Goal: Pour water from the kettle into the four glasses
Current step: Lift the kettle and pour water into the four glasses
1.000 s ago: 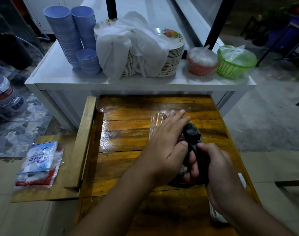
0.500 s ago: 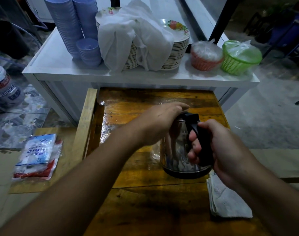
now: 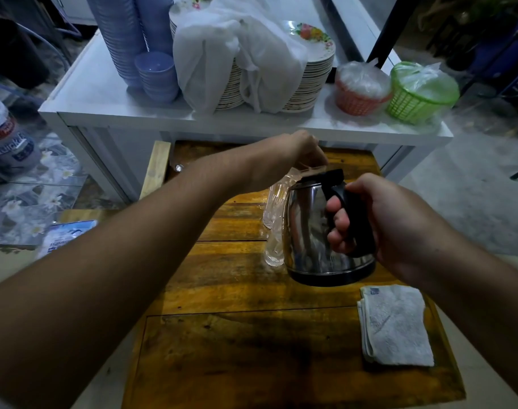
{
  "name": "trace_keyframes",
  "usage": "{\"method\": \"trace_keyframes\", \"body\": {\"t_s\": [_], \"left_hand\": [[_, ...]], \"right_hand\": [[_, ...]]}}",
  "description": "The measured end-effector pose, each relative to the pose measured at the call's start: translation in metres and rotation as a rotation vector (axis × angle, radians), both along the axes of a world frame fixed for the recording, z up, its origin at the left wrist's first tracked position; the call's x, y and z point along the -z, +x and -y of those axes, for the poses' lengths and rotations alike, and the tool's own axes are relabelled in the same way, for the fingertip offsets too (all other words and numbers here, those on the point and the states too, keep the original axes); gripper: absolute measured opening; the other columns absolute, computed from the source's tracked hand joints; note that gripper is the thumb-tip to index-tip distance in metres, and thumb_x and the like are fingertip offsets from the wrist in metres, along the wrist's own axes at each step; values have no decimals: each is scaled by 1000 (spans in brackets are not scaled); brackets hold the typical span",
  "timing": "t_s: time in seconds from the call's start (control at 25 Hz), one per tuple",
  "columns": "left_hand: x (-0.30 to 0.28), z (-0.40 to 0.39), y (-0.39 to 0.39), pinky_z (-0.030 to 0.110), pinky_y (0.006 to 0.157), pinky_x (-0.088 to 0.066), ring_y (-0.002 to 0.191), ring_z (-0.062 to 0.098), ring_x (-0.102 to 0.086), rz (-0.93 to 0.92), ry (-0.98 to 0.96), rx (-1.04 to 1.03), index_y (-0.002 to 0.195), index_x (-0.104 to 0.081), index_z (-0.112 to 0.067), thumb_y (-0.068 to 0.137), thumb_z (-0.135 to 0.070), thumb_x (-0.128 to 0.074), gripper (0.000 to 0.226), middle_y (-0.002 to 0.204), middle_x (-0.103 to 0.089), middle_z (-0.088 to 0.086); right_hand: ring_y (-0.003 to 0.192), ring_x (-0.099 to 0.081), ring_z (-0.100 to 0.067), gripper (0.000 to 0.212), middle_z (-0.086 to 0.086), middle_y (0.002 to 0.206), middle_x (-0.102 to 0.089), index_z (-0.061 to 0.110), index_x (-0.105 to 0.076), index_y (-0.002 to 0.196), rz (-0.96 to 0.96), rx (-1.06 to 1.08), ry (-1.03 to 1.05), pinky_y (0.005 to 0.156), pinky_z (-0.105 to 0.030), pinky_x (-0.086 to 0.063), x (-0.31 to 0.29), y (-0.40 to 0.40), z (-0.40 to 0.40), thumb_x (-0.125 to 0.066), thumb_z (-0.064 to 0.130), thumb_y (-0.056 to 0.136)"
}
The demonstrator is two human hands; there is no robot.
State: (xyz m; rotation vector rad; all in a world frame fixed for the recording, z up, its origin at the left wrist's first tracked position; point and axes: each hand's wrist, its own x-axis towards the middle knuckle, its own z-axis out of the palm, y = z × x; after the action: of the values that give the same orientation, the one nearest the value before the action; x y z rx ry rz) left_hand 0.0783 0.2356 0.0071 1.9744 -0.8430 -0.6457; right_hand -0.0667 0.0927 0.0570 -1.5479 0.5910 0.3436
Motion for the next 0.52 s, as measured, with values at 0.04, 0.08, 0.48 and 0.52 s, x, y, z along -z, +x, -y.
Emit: {"method": "trace_keyframes", "body": {"t_s": [0.04,0.08,0.48,0.52], "left_hand": [[2,1,3,1,69,-41,103,-1,-62,-4,-5,3,125,-64,-17,101,-30,-28,45,120,-69,-1],[3,1,4,0,68,-40,102,-1,-63,2,-10,7,125,-64,-17,101,-29,-29,44,120,-69,-1],[5,5,8,18,80,-43,107,8,-63,40,-7,36,127,-60,-15,99,-34,-31,45,120,-67,2],[4,6,7,20,79,-42,106,9,-63,24,-12,30,126,-60,-14,97,-35,-30,47,120,-68,2]], "right_hand": [[52,-64,-23,39,-7,56,-58,5,-68,88,0,-4,-9,53,-33,-53,-1,1,0,-38,29,100],[53,-65,-23,40,-6,56,-58,5,-68,90,-2,-13,-17,54,-33,-52,-2,2,1,-38,29,100],[52,-63,-18,37,-8,62,-62,0,-67,97,27,-25,3,43,-23,-49,-10,5,5,-37,21,102],[51,-60,-17,36,-8,63,-61,0,-67,96,21,-24,14,43,-22,-47,-11,5,5,-38,20,102]]}}
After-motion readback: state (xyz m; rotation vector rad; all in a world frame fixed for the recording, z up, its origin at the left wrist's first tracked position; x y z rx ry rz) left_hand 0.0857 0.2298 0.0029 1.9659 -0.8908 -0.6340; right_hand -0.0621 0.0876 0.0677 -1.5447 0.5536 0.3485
